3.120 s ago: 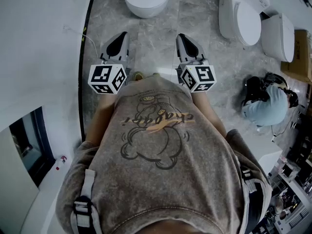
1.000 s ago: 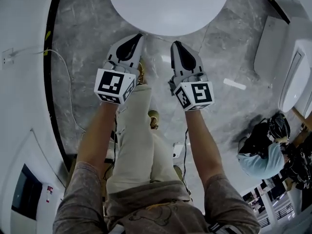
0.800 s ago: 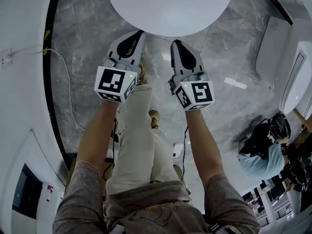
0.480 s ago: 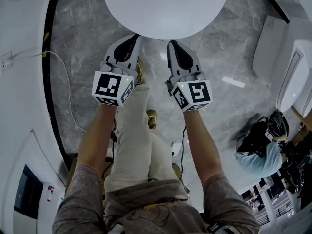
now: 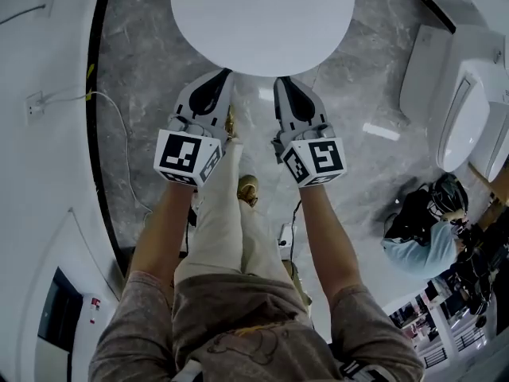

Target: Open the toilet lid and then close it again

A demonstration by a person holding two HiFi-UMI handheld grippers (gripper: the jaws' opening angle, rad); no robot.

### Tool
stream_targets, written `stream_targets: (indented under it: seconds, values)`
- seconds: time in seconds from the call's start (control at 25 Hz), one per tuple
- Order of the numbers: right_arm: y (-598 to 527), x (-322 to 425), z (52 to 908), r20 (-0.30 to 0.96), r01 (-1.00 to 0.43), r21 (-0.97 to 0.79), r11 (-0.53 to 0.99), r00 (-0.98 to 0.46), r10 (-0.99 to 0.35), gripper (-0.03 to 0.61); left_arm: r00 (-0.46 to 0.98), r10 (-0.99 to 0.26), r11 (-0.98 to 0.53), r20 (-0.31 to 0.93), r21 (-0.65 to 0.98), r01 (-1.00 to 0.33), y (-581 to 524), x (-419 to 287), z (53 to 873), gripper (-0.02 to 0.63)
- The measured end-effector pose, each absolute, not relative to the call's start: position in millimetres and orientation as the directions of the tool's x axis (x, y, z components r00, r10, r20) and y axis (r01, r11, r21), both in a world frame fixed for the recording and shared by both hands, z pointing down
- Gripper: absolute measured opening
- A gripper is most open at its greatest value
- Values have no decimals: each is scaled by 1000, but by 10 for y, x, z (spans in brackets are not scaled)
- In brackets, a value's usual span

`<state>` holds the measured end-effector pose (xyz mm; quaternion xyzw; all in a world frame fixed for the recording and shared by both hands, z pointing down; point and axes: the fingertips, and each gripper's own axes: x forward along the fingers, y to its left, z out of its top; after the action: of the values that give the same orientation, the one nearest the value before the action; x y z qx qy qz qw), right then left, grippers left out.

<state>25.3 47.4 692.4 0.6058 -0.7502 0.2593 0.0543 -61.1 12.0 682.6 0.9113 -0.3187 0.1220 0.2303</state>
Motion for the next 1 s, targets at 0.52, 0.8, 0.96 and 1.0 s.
stream_targets:
  seconds: [0.52, 0.8, 0.96, 1.0]
  values:
    - [-344, 620, 5193, 351, -948, -316, 39, -155, -923, 26, 822, -473, -768, 318, 309, -561, -727, -125, 5107, 8]
    - [-761, 879, 4746, 316, -944, -328, 30, -140, -938, 26, 830, -461, -781, 314, 300, -547, -1155, 134, 4660, 8]
    - [-985, 1058, 4544, 312, -942, -334, 20, -130, -941, 26, 829, -459, -784, 321, 294, -547, -1387, 314, 4465, 9]
    - [-1046, 1086, 4503, 316, -943, -331, 20, -131, -940, 26, 827, -459, -783, 323, 293, -549, -1449, 343, 4424, 8]
